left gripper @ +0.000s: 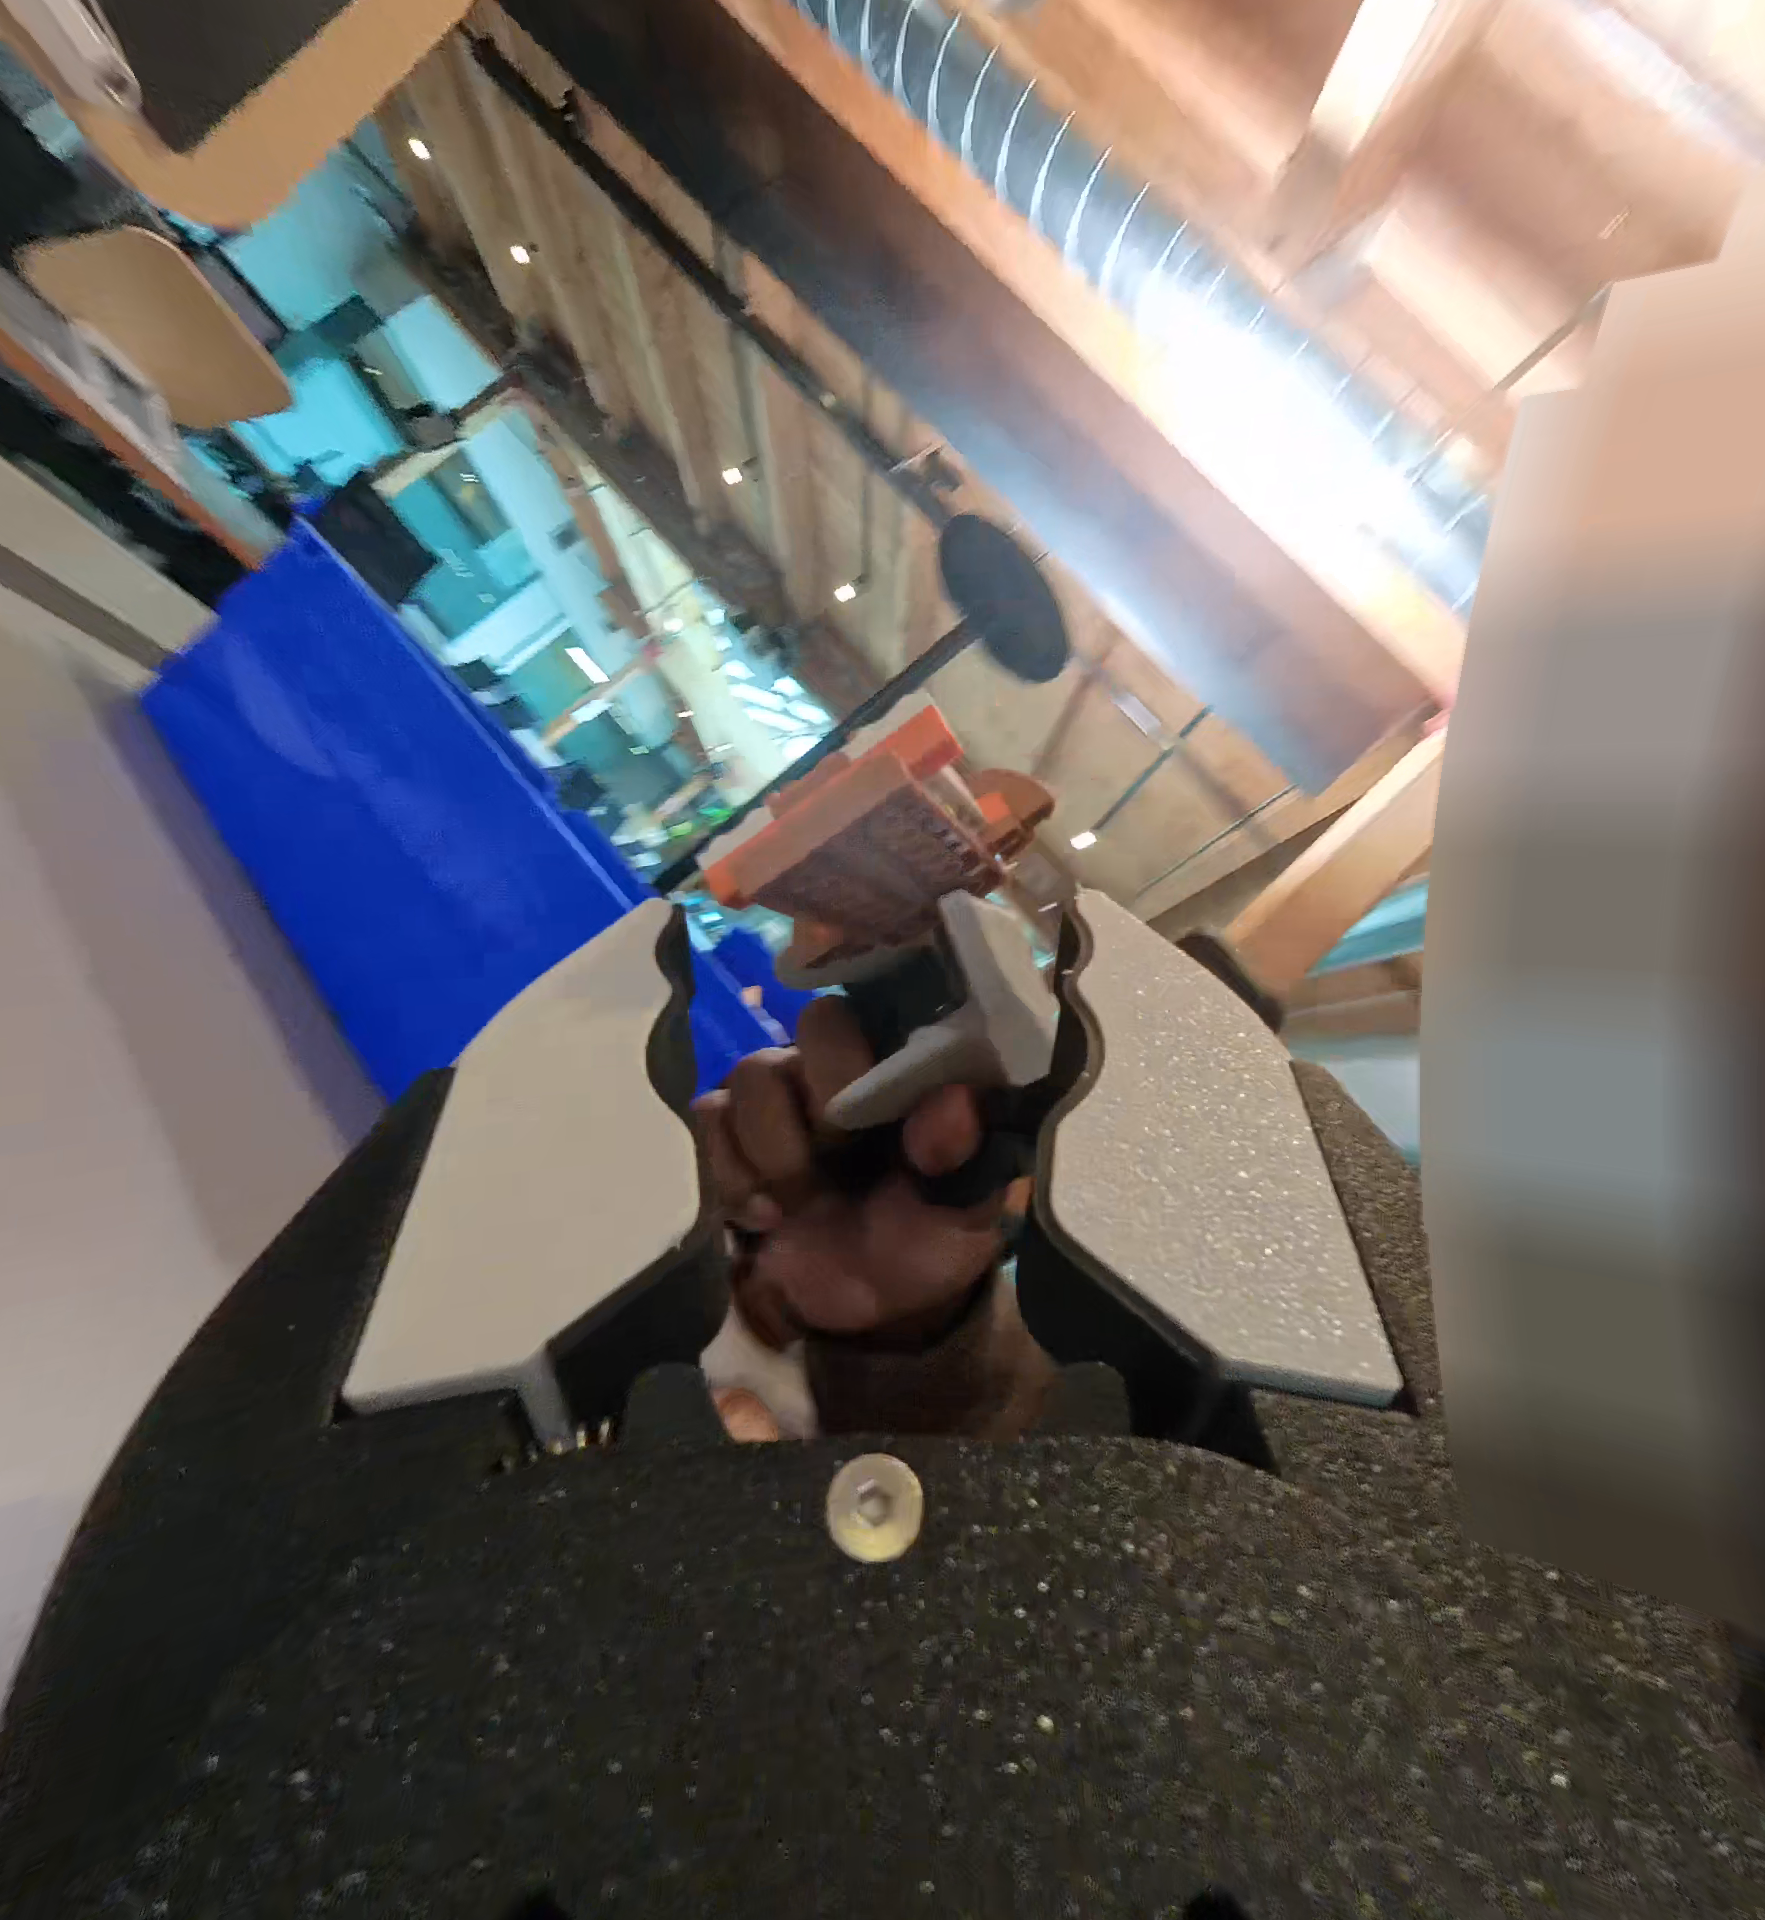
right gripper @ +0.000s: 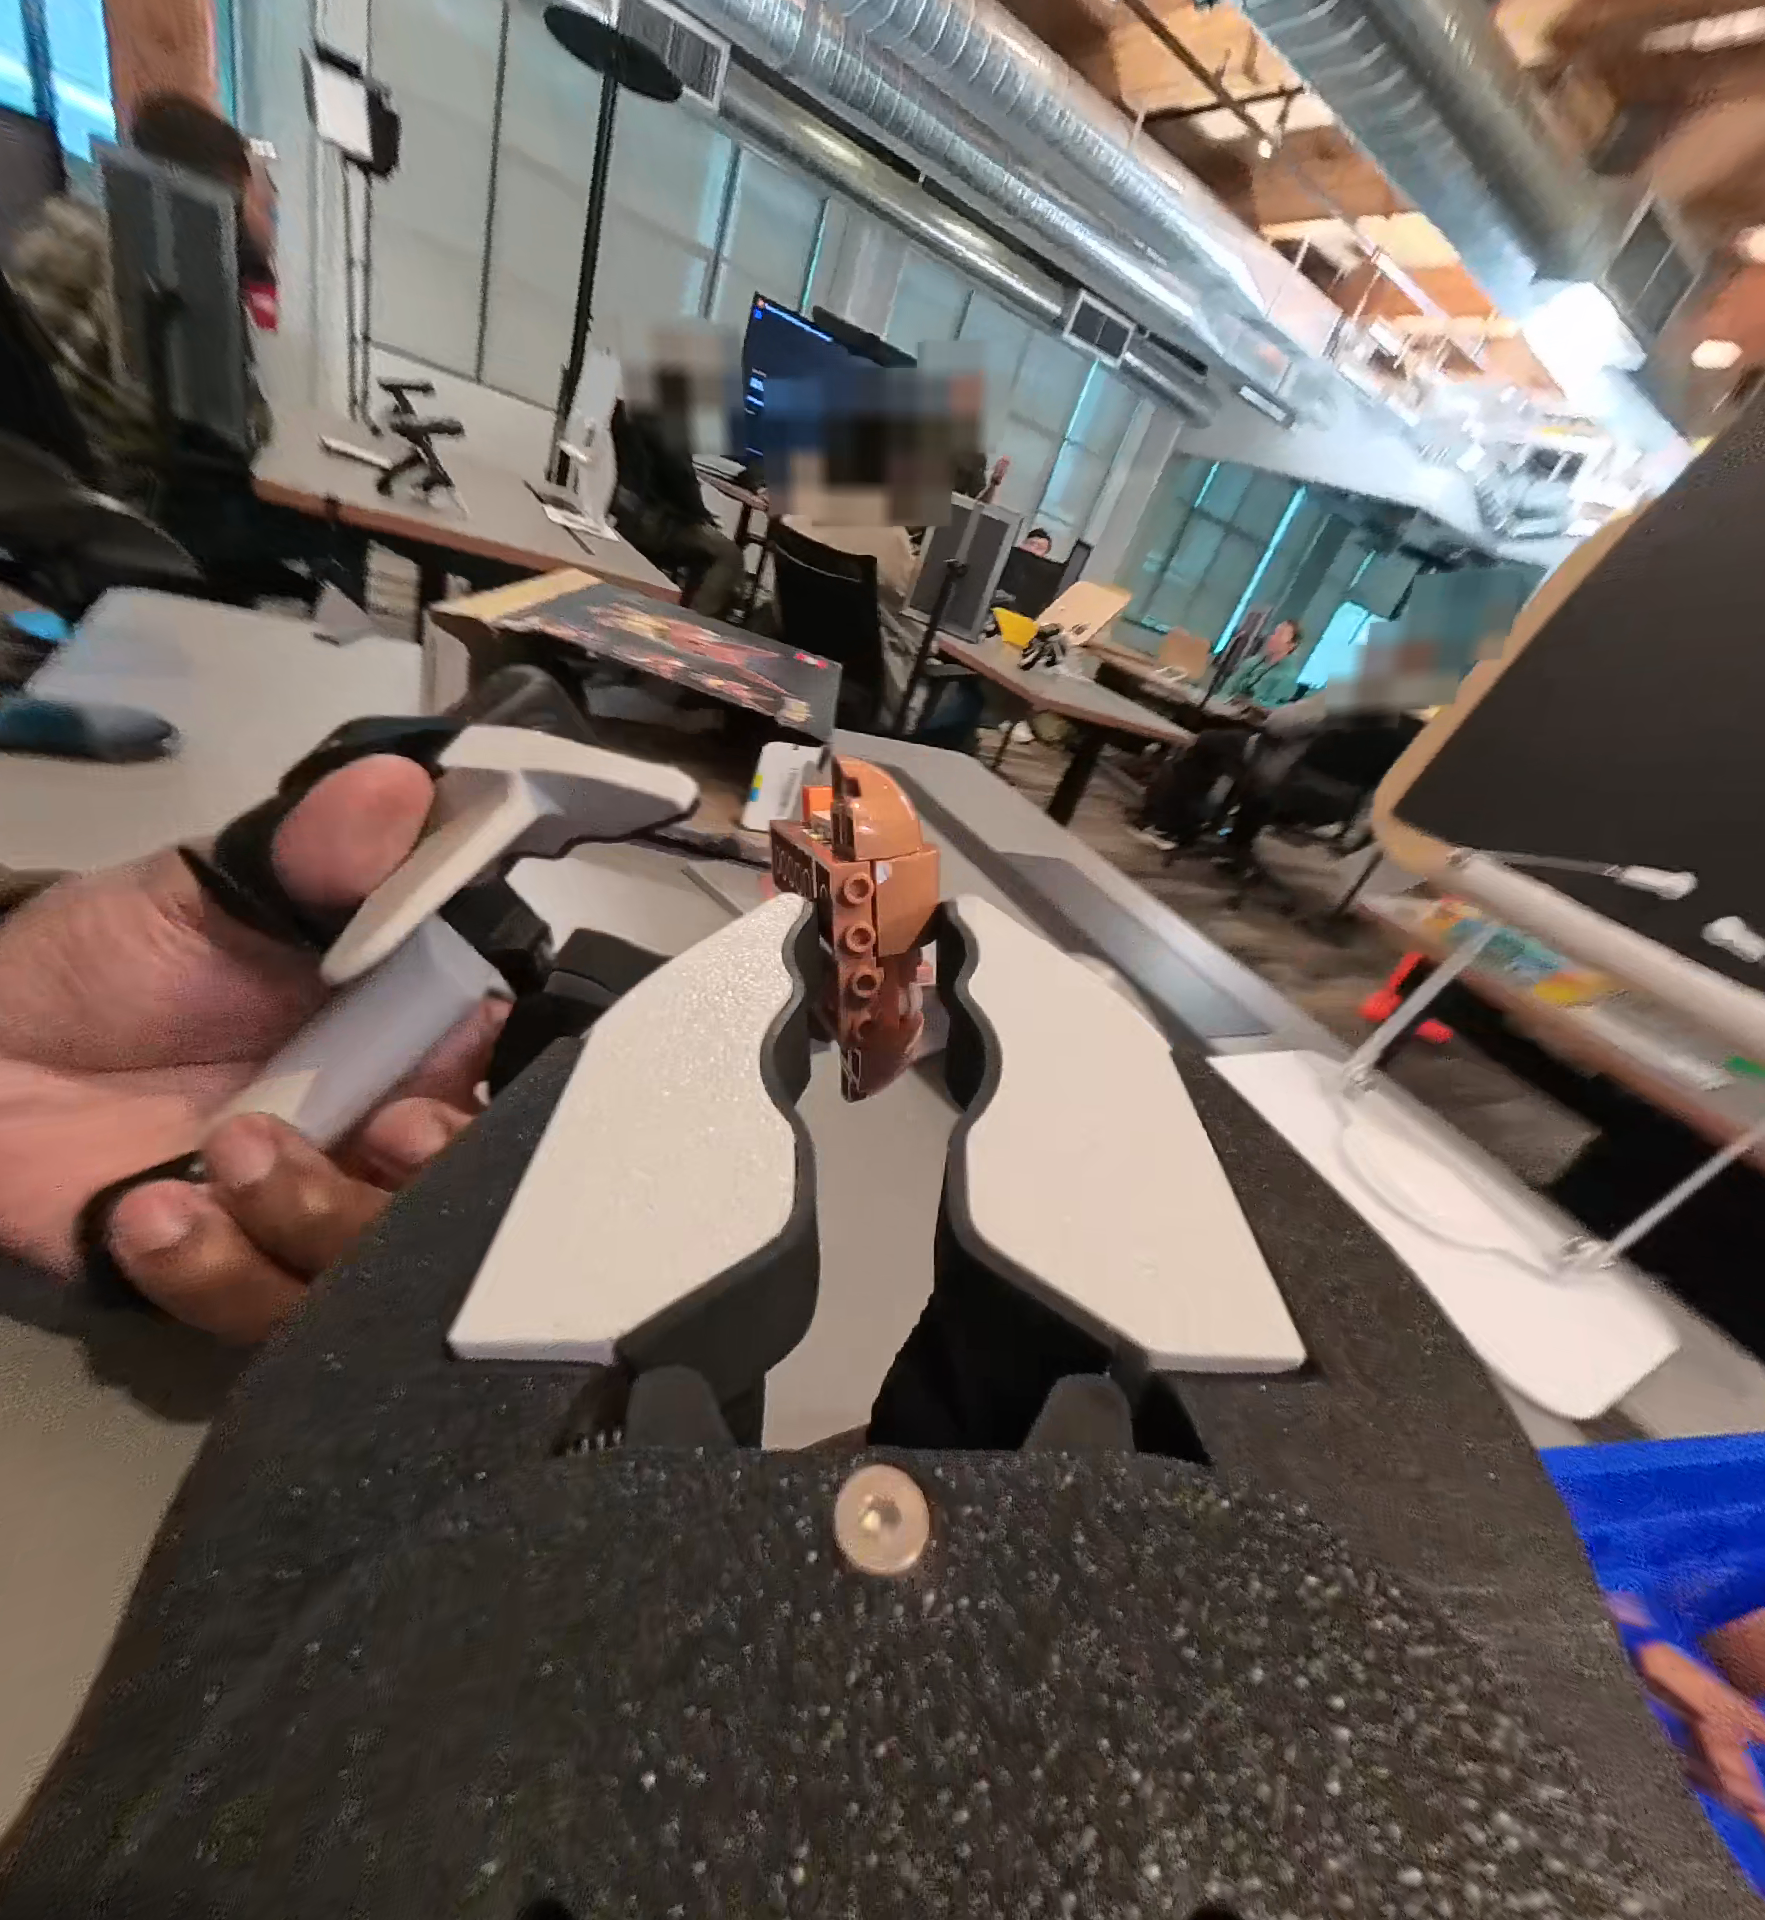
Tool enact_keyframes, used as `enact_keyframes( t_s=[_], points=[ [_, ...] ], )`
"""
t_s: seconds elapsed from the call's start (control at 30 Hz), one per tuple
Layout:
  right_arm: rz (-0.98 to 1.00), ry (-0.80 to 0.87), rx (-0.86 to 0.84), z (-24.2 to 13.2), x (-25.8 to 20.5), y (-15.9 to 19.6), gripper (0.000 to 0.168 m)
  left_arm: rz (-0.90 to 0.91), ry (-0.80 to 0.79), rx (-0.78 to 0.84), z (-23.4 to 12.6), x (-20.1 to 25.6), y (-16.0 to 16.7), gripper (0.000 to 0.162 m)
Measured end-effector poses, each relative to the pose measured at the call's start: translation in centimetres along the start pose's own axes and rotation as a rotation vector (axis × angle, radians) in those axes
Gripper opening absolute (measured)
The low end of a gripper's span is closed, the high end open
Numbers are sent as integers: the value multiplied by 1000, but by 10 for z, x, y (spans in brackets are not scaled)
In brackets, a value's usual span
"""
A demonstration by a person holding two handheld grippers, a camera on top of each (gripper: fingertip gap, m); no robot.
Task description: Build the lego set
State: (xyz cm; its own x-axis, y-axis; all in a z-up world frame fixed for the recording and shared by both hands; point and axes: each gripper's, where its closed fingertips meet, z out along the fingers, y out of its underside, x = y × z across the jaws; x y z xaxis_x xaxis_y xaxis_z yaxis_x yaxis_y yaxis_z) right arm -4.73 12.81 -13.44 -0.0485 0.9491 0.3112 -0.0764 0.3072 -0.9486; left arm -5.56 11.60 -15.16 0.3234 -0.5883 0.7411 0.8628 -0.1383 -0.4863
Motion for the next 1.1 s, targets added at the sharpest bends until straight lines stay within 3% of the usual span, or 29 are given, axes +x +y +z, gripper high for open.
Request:
enact_keyframes(
  t_s=[0.17,0.37,0.57,0.83,1.1],
  points=[
    [209,-89,12,0,0,5,21,389,-130,-98,-12,-2,-22,71],
    [367,-207,56,1,-11,2,21,639,-49,-393,3,6,-6,66],
    [447,-252,64,1,-13,4,22,644,47,-463,3,4,7,26],
    [430,-326,43,-5,-18,6,30,666,95,-500,-4,1,12,25],
    [377,-354,27,-7,-23,11,20,640,128,-548,-7,1,21,25]
  ],
)
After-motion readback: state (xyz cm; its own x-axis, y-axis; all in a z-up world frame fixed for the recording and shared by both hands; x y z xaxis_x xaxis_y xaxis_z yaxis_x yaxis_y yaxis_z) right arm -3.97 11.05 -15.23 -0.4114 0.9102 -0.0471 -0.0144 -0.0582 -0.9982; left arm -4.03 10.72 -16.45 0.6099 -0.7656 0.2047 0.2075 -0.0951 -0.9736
